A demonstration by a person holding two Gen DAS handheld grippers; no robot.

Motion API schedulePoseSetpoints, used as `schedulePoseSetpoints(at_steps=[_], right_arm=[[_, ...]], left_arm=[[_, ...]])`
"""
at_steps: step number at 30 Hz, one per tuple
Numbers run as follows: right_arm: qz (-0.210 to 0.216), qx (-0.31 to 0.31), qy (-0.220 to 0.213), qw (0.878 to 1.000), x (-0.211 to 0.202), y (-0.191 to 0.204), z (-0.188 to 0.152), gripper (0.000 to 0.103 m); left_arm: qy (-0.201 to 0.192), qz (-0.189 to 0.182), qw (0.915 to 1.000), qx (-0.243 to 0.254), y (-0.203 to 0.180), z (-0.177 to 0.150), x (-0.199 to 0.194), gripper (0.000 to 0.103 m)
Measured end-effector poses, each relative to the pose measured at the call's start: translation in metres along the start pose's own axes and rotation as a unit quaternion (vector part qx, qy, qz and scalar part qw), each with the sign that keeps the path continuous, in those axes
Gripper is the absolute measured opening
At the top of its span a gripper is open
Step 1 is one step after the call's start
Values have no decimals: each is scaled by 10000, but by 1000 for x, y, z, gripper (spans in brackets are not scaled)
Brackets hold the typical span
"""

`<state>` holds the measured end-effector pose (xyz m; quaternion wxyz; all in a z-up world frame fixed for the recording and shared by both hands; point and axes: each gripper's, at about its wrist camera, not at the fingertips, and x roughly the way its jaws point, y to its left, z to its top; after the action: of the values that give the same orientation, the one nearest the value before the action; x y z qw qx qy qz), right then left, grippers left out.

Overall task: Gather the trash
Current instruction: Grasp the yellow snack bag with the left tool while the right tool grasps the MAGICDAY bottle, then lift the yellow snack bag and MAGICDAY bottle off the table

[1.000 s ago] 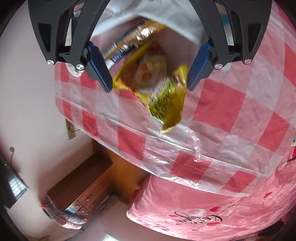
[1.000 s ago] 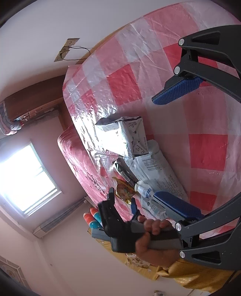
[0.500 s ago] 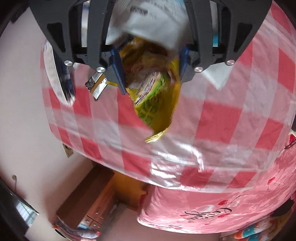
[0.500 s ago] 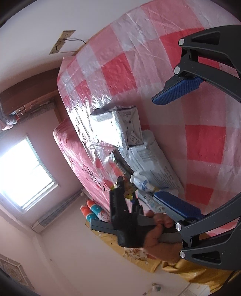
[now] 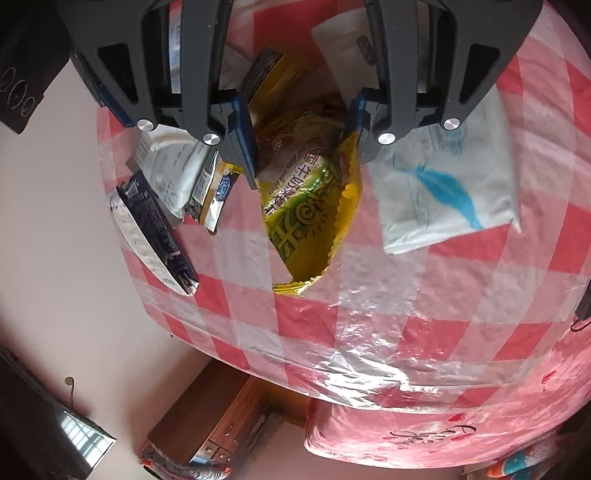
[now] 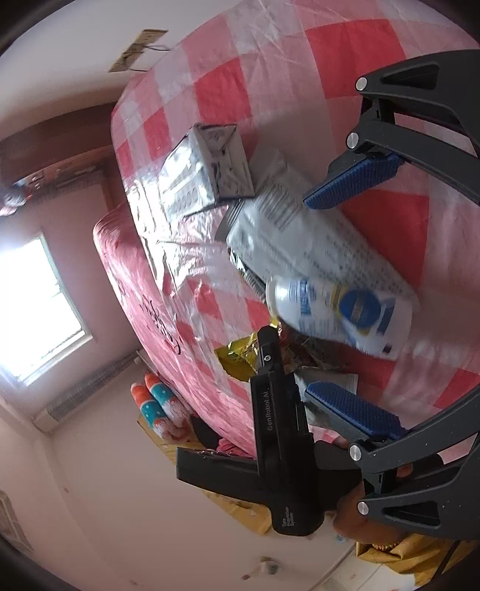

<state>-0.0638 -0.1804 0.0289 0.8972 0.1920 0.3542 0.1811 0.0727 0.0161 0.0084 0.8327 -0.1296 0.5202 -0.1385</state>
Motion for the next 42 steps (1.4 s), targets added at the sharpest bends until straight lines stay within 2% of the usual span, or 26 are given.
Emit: schedulePoseSetpoints(at_steps=[7, 13, 17, 25, 42], right_arm=[[-256, -515, 185, 9982, 13, 17, -6, 65], [-269, -471, 313, 9980, 21, 11, -3, 41], [-230, -497, 343, 9979, 22, 12, -4, 33], [-49, -471, 162, 9987, 13, 10, -6, 23], [56, -446, -166, 9988, -1, 16, -10, 17]], left_arm=[[-186, -146, 9997, -30, 3, -13, -7, 42], [-294, -244, 9993, -53, 6, -20, -13, 42], [-350, -363, 9986, -130, 12, -24, -18, 41], [-473, -492, 9975, -171, 16, -32, -30, 41], [-639, -863, 9937, -317, 34, -59, -60, 32]])
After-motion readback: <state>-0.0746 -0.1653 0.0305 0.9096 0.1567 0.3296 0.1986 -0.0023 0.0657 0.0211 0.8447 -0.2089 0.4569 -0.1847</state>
